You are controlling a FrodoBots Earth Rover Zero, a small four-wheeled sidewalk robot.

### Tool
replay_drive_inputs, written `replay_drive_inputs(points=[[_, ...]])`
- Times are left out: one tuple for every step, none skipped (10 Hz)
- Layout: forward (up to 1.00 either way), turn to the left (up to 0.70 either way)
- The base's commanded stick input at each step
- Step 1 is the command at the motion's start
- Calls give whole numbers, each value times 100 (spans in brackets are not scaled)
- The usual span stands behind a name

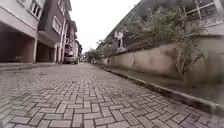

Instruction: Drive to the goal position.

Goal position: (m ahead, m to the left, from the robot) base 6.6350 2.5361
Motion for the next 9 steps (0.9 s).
replay_drive_inputs(points=[[70, 0], [70, 0], [70, 0], [66, 0], [59, 0], [54, 0], [61, 0], [70, 0], [70, 0]])
